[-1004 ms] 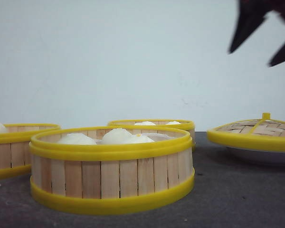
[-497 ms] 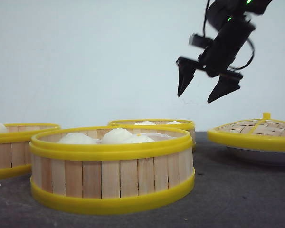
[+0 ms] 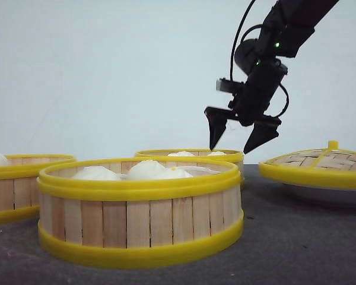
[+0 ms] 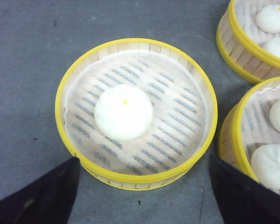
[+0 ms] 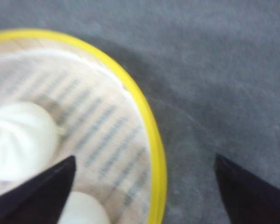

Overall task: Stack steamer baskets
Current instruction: 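Lower the right gripper onto the rim of the farther bun basket, then close the right gripper on the basket rim and lift it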

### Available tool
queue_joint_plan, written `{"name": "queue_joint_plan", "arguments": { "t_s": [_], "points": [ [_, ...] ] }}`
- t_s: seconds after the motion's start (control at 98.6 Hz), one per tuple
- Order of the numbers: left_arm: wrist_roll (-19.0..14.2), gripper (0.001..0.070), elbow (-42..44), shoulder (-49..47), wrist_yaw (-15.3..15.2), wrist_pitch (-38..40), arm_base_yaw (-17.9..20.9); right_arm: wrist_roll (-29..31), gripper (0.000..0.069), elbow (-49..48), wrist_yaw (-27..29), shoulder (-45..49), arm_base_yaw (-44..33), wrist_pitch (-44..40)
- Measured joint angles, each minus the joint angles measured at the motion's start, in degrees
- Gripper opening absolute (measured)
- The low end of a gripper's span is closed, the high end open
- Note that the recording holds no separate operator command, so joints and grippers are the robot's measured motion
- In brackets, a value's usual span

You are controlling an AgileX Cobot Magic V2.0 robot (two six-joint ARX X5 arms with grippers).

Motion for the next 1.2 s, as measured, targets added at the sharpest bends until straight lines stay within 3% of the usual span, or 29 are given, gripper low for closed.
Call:
{"name": "queue_joint_plan", "arguments": {
  "t_s": [0.122, 0.375, 0.568, 0.669, 0.974, 1.197],
  "points": [
    [0.0, 0.0536, 0.0, 0.0, 0.0, 0.0, 0.0, -0.1, 0.0494, 0.0, 0.1, 0.9, 0.2, -0.1],
    [1.0, 0.0536, 0.0, 0.0, 0.0, 0.0, 0.0, -0.1, 0.0182, 0.0, 0.3, 1.0, 0.5, 0.6],
    [1.8, 0.0536, 0.0, 0.0, 0.0, 0.0, 0.0, -0.1, 0.0065, 0.0, 2.1, 1.0, 0.4, 0.6],
    [1.9, 0.0536, 0.0, 0.0, 0.0, 0.0, 0.0, 0.1, 0.0033, 0.0, 2.5, 1.0, 0.4, 0.6],
    [1.9, 0.0536, 0.0, 0.0, 0.0, 0.0, 0.0, 3.1, 0.0032, 0.2, 2.1, 1.0, 0.4, 2.8],
    [1.9, 0.0536, 0.0, 0.0, 0.0, 0.0, 0.0, 3.3, 0.0032, 7.5, 2.0, 1.6, 0.3, -4.6]
  ]
}}
